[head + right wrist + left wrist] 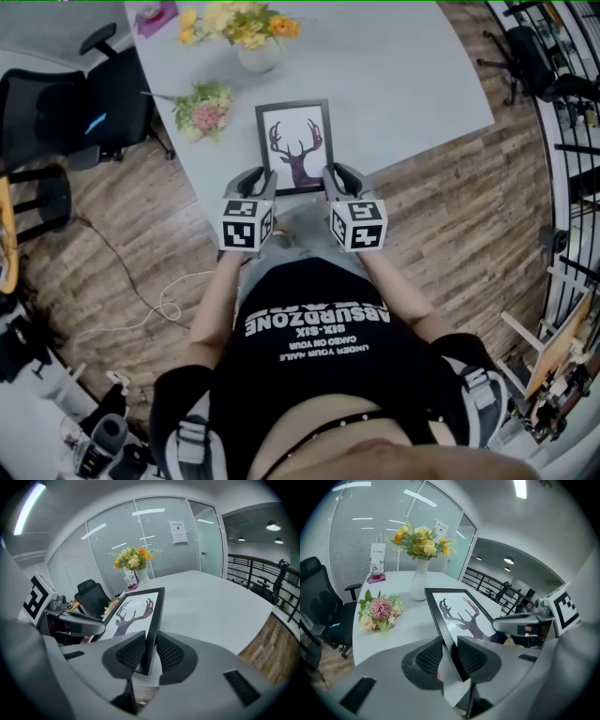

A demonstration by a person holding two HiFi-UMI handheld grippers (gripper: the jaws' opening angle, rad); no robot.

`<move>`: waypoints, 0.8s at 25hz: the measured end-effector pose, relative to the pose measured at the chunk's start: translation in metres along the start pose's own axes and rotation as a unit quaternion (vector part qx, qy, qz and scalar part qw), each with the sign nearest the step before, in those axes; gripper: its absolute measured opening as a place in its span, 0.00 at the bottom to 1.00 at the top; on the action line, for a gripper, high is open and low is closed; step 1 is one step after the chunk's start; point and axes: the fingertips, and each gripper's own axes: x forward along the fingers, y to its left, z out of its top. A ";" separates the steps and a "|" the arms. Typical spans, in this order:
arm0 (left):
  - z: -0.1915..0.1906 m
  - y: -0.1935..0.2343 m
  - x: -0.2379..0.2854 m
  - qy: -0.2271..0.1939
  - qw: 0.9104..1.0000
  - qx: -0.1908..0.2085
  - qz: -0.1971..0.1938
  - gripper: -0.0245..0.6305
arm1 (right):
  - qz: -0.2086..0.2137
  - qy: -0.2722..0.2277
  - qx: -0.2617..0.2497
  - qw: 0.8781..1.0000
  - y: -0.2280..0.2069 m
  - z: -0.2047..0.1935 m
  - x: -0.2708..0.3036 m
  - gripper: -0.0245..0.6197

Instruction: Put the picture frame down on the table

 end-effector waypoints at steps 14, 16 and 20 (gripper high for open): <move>-0.023 0.016 0.028 0.044 0.999 -0.014 0.010 0.19 | 0.007 0.038 -0.009 0.999 -0.005 -0.023 0.031 0.17; -0.026 0.018 0.032 0.049 0.999 -0.016 0.009 0.19 | 0.008 0.043 -0.007 0.999 -0.006 -0.025 0.035 0.17; -0.029 0.022 0.041 0.058 0.998 -0.017 0.009 0.19 | 0.007 0.049 -0.005 0.999 -0.010 -0.028 0.043 0.17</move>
